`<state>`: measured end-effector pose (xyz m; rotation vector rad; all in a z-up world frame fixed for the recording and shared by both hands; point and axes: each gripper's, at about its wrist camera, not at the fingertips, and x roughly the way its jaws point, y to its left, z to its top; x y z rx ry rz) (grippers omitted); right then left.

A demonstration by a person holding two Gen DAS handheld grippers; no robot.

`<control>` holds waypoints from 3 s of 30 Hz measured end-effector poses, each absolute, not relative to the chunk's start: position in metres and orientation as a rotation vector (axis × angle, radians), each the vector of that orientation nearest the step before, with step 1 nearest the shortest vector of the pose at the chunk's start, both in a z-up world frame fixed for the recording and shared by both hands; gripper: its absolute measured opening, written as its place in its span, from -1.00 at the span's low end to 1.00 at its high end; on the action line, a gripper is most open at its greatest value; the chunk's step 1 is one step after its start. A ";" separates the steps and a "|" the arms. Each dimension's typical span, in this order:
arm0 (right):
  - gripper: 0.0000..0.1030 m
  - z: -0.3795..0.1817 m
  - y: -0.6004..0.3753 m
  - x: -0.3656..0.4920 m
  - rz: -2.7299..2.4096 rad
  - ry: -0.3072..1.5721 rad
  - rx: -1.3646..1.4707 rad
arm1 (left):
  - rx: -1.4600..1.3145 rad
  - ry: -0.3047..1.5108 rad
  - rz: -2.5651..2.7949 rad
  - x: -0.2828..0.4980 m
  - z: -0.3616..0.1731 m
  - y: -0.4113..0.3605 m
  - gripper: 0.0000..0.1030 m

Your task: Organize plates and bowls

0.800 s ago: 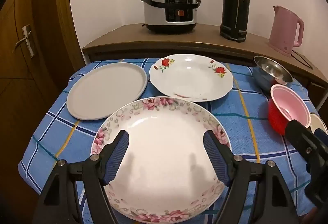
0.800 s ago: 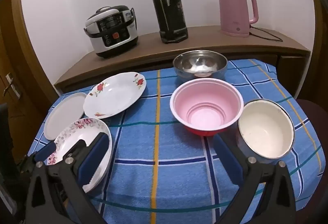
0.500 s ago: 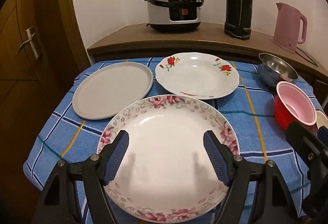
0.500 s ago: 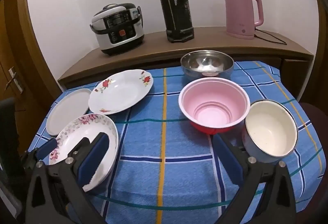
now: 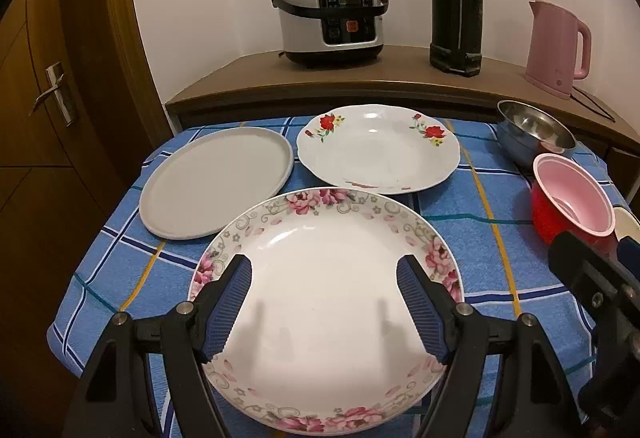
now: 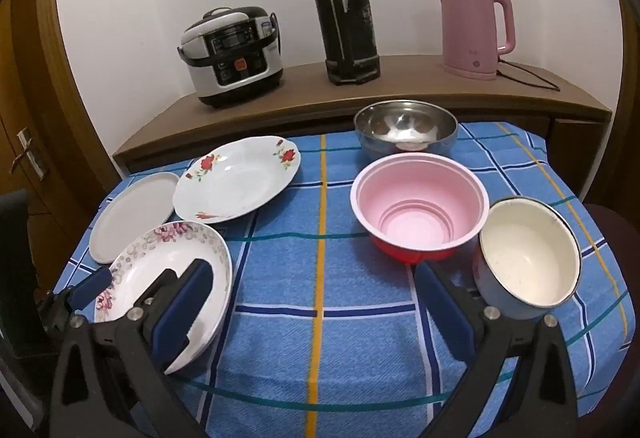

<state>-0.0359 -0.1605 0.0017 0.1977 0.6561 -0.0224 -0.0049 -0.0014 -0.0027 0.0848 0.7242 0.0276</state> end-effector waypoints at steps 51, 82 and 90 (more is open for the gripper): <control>0.96 0.000 -0.136 -0.019 -0.041 0.701 0.053 | 0.051 0.752 0.068 0.000 -0.001 0.046 0.50; 0.13 -0.033 -0.107 0.012 0.160 0.806 0.111 | -0.050 0.866 0.072 0.019 -0.028 0.093 0.50; -0.02 -0.046 -0.106 0.025 0.201 0.850 0.145 | -0.042 0.881 0.072 0.027 -0.034 0.091 0.50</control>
